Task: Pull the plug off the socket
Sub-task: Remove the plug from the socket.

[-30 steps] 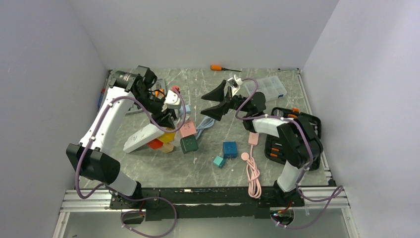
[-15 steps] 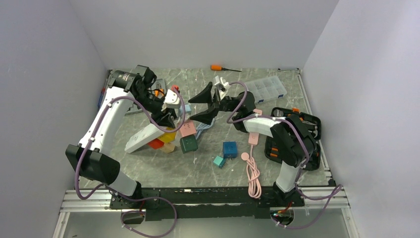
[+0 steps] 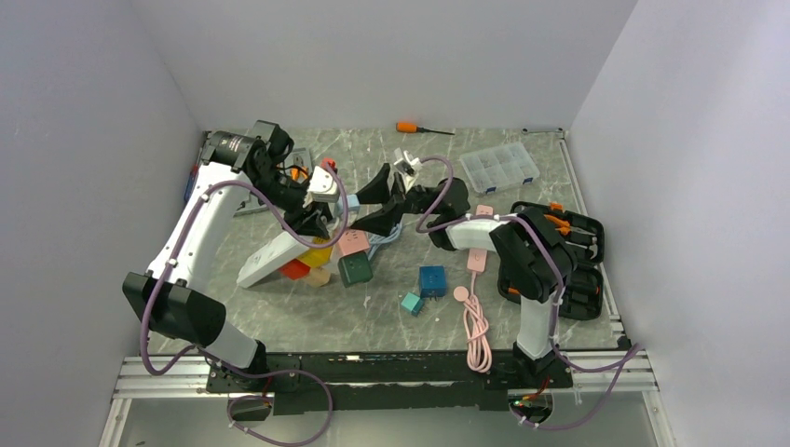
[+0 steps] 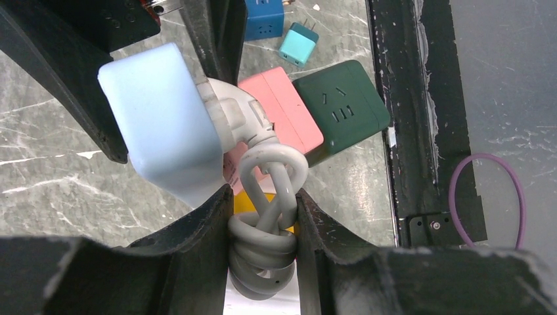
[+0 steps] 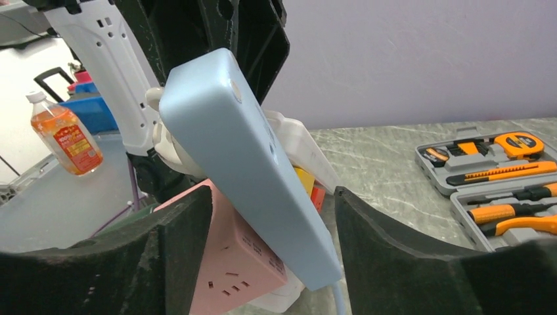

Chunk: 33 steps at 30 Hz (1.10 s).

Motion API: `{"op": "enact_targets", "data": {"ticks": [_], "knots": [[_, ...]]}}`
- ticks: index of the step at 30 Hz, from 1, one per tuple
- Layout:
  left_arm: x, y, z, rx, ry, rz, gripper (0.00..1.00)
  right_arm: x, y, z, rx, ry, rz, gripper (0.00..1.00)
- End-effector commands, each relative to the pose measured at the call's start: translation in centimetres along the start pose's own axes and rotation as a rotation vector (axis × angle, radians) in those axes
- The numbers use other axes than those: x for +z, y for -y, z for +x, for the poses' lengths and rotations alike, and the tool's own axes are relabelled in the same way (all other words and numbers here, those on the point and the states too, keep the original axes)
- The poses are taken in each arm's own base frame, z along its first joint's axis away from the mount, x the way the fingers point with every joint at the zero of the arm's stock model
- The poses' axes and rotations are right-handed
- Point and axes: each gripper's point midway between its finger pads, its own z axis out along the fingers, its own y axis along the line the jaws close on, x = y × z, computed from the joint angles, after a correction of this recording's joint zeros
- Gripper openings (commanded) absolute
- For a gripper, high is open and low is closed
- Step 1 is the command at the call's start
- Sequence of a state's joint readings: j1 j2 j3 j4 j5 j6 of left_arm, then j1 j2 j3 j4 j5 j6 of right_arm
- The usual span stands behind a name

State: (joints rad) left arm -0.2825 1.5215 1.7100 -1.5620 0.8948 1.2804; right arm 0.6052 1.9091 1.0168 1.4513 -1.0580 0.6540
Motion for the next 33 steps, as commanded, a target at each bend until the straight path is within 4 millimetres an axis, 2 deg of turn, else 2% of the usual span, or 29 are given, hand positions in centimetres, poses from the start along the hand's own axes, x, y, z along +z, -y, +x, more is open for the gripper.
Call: {"op": "enact_targets", "data": {"ticks": [1,5,9,12,14,15,16,28,32,33], "knots": [[-1.9,1.6,-5.5,0.111,0.175,-0.030,0.00,1.1,-1.3,-2.5,-0.096,0.066,-0.079,0.66],[-1.9,1.6,-5.6,0.105,0.180,-0.026,0.00,1.6,-1.6,-3.4,-0.083,0.108,-0.115,0.50],[-1.9,1.5,-5.6,0.103,0.178,-0.027,0.00,2.6,-2.6,-3.0,-0.085,0.090,-0.163,0.39],[-1.8,1.6,-5.5,0.105,0.178,-0.026,0.00,2.6,-3.3,-2.9,-0.081,0.082,-0.175,0.28],[-1.8,1.5,-5.4,0.100,0.176,-0.023,0.00,2.3,-3.9,-3.0,-0.085,0.077,-0.179,0.13],[-1.7,1.4,-5.3,0.096,0.174,-0.021,0.00,2.2,-4.1,-3.2,-0.086,0.076,-0.179,0.02],[-1.6,1.3,-5.3,0.094,0.173,-0.021,0.00,2.1,-4.5,-3.2,-0.084,0.075,-0.179,0.00],[-1.1,-0.7,-2.9,0.031,0.109,-0.052,0.00,0.3,-7.5,-5.2,-0.102,0.098,-0.071,0.00],[-0.7,-1.9,-2.2,-0.011,0.088,-0.059,0.00,0.1,-7.6,-5.9,-0.095,0.089,-0.009,0.00],[-0.5,-2.2,-2.0,-0.025,0.084,-0.055,0.03,0.1,-7.4,-5.9,-0.083,0.080,0.013,0.00]]}}
